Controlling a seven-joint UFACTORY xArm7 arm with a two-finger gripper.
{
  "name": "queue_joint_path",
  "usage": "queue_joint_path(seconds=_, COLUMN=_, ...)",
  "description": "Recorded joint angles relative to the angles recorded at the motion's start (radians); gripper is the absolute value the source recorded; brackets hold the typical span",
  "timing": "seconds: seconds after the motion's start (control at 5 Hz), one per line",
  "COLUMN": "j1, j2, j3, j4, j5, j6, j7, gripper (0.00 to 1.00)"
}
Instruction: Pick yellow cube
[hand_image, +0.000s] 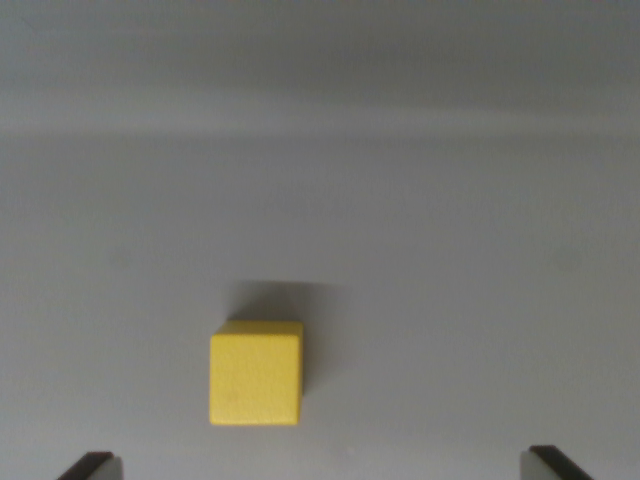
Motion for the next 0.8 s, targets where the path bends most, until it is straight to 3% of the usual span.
queue_joint_path(seconds=0.2, j1=0.0033, j2=0.026, j3=0.004, j4=-0.026, j5=0.0010, j6=-0.047, j7=0.003, gripper=0.00)
queue_joint_path(seconds=0.4, j1=0.0033, j2=0.026, j3=0.004, j4=-0.026, j5=0.0010, j6=-0.047, j7=0.003, gripper=0.00)
queue_joint_path(seconds=0.6, j1=0.0066, j2=0.052, j3=0.008, j4=-0.052, j5=0.0021, j6=-0.095, j7=0.005, gripper=0.00)
queue_joint_path(seconds=0.8, j1=0.0066, j2=0.052, j3=0.008, j4=-0.052, j5=0.0021, j6=-0.095, j7=0.005, gripper=0.00)
